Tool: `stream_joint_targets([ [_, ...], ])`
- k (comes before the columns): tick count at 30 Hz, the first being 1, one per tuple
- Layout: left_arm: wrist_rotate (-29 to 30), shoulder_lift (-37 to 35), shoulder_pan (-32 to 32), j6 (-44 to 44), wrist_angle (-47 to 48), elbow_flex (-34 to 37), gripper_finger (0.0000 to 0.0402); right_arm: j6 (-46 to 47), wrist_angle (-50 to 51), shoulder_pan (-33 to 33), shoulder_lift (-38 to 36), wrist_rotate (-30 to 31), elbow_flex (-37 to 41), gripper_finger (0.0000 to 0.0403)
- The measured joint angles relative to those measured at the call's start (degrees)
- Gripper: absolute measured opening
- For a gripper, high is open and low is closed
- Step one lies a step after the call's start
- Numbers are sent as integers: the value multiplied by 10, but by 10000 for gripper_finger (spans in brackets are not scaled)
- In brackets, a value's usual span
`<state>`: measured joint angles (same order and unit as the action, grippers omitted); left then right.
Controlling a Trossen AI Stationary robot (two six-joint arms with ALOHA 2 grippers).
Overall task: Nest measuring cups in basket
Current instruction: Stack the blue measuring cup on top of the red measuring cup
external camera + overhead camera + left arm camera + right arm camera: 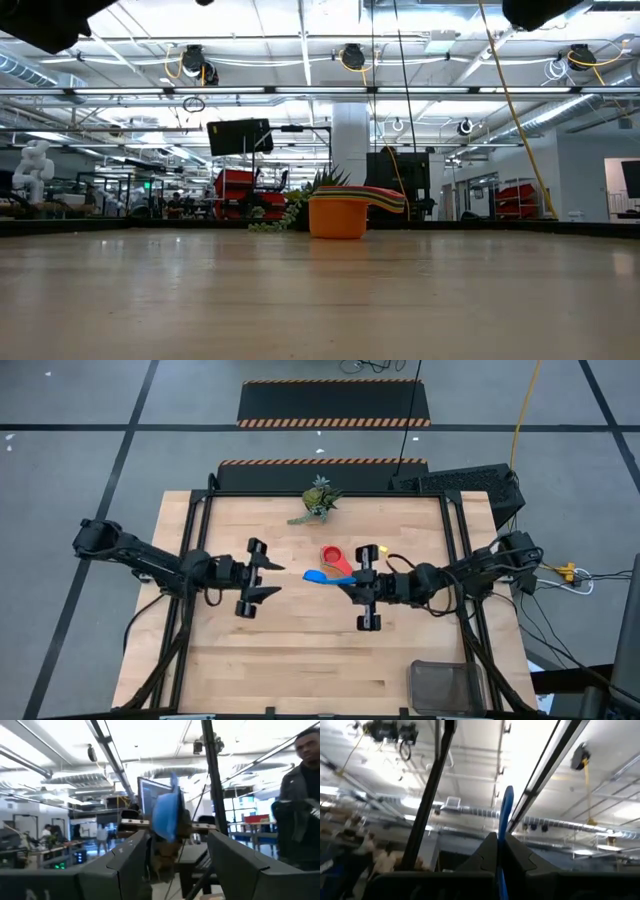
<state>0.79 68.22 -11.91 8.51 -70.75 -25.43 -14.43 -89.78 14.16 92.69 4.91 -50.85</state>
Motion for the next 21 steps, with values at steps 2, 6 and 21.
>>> stream_joint_targets([
  [2, 5, 21, -2, 7, -17, -4, 213, -1, 9, -4, 9, -11, -10, 0],
  [6, 7, 67, -1, 6, -58, -26, 213, 1, -1, -9, 37, -22, -42, 0],
  [21, -5, 140, -5, -13, -134, -61, 213, -2, -1, -14, 50, -22, -61, 0],
])
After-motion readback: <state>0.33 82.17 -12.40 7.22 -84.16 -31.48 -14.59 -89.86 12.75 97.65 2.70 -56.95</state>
